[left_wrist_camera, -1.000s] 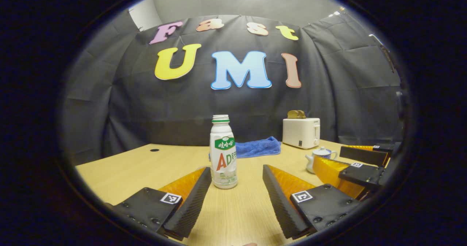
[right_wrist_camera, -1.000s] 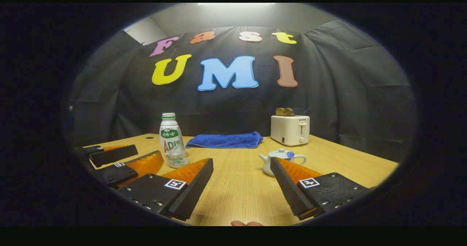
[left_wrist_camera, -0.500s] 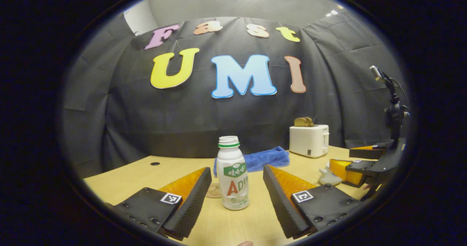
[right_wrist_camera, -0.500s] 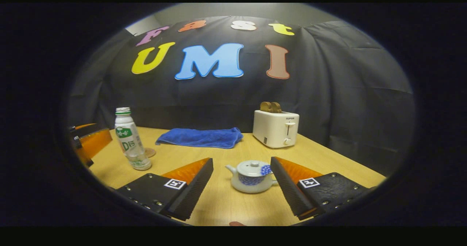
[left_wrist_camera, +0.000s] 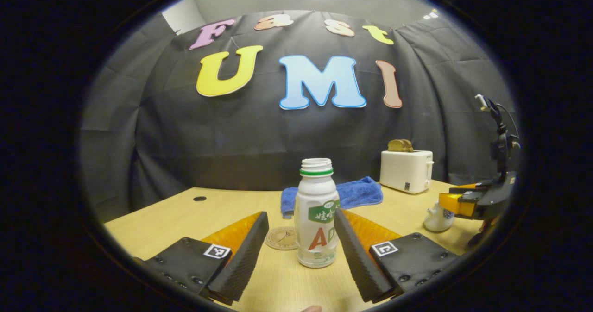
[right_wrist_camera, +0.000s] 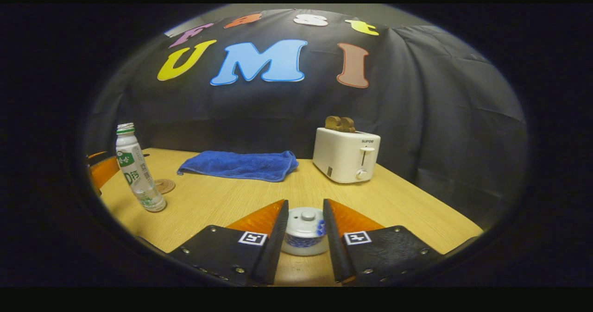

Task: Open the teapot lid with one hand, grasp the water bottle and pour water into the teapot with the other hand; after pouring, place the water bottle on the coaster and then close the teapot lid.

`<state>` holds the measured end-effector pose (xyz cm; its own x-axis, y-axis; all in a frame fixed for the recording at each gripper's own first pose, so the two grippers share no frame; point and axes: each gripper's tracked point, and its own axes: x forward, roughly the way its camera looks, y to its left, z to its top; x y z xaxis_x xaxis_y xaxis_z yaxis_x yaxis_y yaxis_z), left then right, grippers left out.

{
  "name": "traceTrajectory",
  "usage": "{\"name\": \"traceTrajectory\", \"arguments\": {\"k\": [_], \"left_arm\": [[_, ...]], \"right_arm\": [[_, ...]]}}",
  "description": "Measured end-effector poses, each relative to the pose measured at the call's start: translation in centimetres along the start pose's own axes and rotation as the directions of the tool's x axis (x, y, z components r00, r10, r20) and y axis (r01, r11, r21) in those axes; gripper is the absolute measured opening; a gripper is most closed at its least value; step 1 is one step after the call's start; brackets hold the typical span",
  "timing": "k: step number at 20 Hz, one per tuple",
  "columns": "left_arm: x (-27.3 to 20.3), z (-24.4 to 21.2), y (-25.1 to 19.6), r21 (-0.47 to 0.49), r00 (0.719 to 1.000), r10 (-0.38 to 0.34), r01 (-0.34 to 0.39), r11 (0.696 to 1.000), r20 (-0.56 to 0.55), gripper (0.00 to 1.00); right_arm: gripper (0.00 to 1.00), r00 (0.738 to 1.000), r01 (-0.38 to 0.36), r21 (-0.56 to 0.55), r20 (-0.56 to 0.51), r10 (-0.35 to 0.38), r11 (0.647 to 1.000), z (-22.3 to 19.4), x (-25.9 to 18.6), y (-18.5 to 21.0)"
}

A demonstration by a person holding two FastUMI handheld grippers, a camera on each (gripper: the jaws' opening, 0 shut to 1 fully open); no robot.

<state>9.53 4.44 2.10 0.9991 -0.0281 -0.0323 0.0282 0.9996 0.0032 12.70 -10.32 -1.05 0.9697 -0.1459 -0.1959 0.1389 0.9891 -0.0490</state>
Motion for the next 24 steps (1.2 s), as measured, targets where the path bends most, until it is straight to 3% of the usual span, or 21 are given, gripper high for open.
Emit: {"name": "traceTrajectory", "arguments": {"k": [1, 2, 3, 4, 5, 6, 7, 9, 11, 12, 14, 15, 20, 21, 22, 24], "left_arm": [[0.1, 0.1, 0.2, -0.001, 1.000, 0.001, -0.001, 1.000, 0.001, 0.95], [0.2, 0.0, 0.3, 0.000, 1.000, 0.002, -0.002, 1.000, 0.001, 1.00], [0.3, -0.1, 0.4, 0.000, 1.000, 0.004, -0.004, 1.000, 0.000, 0.95], [0.4, -0.3, 0.5, -0.001, 1.000, 0.002, -0.002, 1.000, -0.004, 0.95], [0.5, -0.6, 0.4, -0.005, 1.000, -0.004, 0.004, 1.000, -0.011, 0.95], [0.6, -0.9, 0.2, -0.011, 1.000, -0.012, 0.012, 1.000, -0.018, 0.95], [0.7, -1.0, 0.0, -0.018, 1.000, -0.021, 0.020, 1.000, -0.021, 1.00], [0.9, -1.2, -0.3, -0.041, 0.999, -0.042, 0.041, 0.998, -0.028, 0.95], [1.1, -1.6, -0.8, -0.043, 0.998, -0.052, 0.050, 0.998, -0.035, 0.95], [1.3, -1.8, -1.0, -0.035, 0.998, -0.054, 0.053, 0.998, -0.037, 1.00], [1.9, -2.0, -1.7, -0.028, 0.997, -0.070, 0.069, 0.997, -0.040, 0.95], [2.3, -2.3, -2.0, -0.021, 0.996, -0.078, 0.077, 0.997, -0.047, 1.00], [5.6, -3.6, -2.7, -0.045, 0.990, -0.104, 0.100, 0.994, -0.096, 1.00], [6.2, -4.0, -2.8, -0.053, 0.989, -0.106, 0.101, 0.993, -0.106, 1.00], [6.8, -4.3, -2.7, -0.056, 0.988, -0.104, 0.098, 0.994, -0.116, 1.00], [7.4, -4.4, -2.4, -0.040, 0.990, -0.065, 0.061, 0.997, -0.121, 0.97]], "right_arm": [[0.14, 1.000, -0.005, 0.008, 0.002, 0.005, 1.000, 0.0, 0.1, -0.1], [0.16, 1.000, -0.011, 0.003, 0.006, 0.011, 1.000, -0.1, 0.1, 0.0], [0.27, 1.000, -0.017, -0.001, 0.015, 0.017, 1.000, 0.1, 0.1, 0.1], [0.27, 0.999, 0.012, -0.013, 0.031, -0.012, 1.000, 0.5, -2.7, -0.8], [0.05, 1.000, 0.007, -0.010, 0.020, -0.007, 1.000, 1.0, 1.4, -0.7], [0.00, 1.000, 0.003, -0.028, 0.030, -0.002, 1.000, 0.2, 0.3, -0.5], [0.05, 1.000, 0.004, -0.046, 0.027, -0.002, 0.999, 0.0, 0.3, -0.4], [0.05, 0.999, 0.000, -0.057, 0.044, 0.002, 0.998, 0.8, -0.2, -0.2], [0.05, 0.997, 0.000, -0.063, 0.081, 0.006, 0.998, 1.7, -0.7, 0.0], [0.05, 0.995, -0.004, -0.071, 0.096, 0.010, 0.997, 2.0, -0.9, 0.2], [0.05, 0.993, -0.027, -0.079, 0.109, 0.035, 0.997, 2.1, -1.2, 1.0], [0.05, 0.993, -0.031, -0.088, 0.110, 0.041, 0.996, 2.1, -1.3, 1.2], [0.05, 0.991, -0.050, -0.079, 0.117, 0.059, 0.996, 2.2, -1.5, 1.2], [0.22, 0.991, -0.047, -0.078, 0.120, 0.056, 0.996, 2.3, -1.5, 1.1], [0.00, 0.991, -0.046, -0.078, 0.122, 0.055, 0.996, 2.3, -1.5, 1.0], [0.05, 0.992, -0.054, -0.072, 0.114, 0.062, 0.996, 1.9, -1.5, 1.1]]}}
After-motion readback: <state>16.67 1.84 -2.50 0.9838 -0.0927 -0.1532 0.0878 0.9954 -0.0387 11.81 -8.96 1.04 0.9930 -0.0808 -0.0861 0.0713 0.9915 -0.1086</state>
